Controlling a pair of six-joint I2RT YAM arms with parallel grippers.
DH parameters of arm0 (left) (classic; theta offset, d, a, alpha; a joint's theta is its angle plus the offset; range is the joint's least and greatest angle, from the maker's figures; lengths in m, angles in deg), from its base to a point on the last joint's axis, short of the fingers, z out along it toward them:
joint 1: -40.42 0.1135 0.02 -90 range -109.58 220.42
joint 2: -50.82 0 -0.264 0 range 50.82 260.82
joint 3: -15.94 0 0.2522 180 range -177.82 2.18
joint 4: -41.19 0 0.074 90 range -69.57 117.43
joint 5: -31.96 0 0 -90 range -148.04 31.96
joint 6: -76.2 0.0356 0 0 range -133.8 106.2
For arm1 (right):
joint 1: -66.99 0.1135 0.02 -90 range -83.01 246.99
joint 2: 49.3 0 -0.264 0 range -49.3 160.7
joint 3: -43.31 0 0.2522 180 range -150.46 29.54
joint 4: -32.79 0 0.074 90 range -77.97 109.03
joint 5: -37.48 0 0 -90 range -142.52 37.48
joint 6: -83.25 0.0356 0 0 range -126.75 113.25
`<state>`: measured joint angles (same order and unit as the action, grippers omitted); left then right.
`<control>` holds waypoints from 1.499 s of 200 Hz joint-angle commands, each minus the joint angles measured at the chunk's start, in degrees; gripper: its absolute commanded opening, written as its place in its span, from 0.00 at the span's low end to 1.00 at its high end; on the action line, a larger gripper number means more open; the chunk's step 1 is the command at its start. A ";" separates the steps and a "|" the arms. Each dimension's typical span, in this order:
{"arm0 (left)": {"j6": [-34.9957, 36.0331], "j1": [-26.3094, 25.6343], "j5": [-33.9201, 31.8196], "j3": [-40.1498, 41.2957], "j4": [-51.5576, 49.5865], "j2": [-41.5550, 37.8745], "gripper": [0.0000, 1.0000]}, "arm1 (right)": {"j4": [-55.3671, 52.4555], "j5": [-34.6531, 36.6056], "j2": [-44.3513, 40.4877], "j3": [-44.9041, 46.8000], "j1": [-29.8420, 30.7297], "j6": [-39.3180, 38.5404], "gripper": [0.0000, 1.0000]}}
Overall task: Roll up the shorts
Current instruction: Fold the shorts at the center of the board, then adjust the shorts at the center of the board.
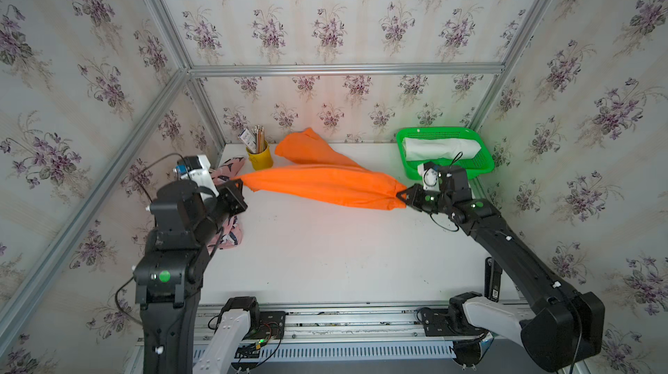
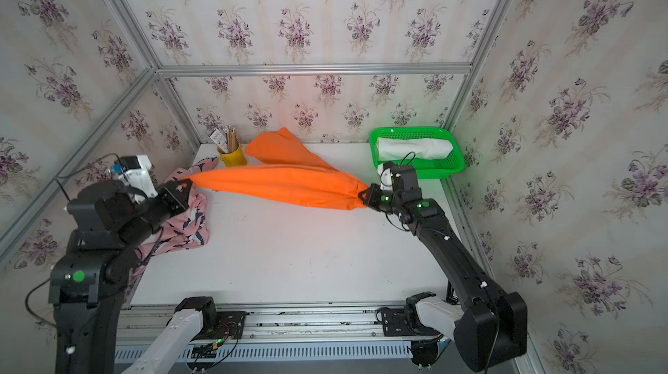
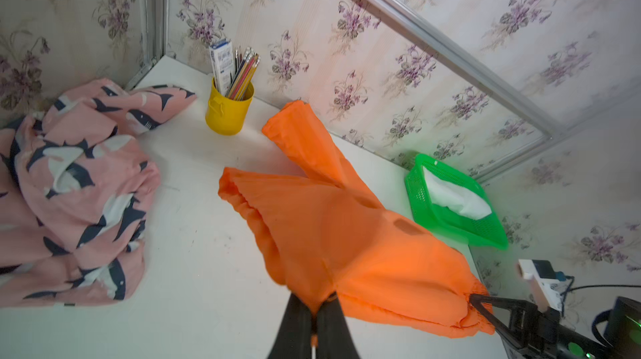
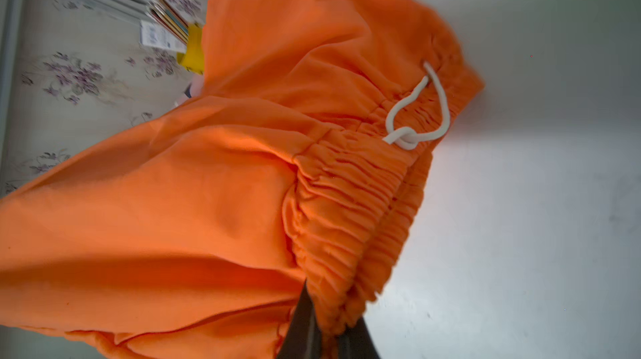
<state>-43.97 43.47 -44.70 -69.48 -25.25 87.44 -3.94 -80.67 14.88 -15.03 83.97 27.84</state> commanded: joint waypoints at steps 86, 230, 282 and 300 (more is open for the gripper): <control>-0.30 0.03 4.79 10.96 4.12 5.38 0.01 | 4.94 1.31 -2.03 11.18 4.28 10.13 0.00; 7.17 -4.05 -4.22 -22.39 5.99 63.31 0.60 | 10.26 32.49 27.51 -17.72 1.66 8.99 0.72; 7.54 -12.18 -3.46 -10.18 2.50 53.47 0.59 | 0.54 20.59 27.54 -20.98 5.16 -11.55 0.62; 5.78 -16.73 -3.59 -3.17 2.94 50.36 0.57 | -0.42 16.70 25.26 -18.82 7.05 -13.60 0.62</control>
<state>-36.78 30.88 -48.56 -78.88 -20.47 140.88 1.68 -57.89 42.07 -35.49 89.19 22.70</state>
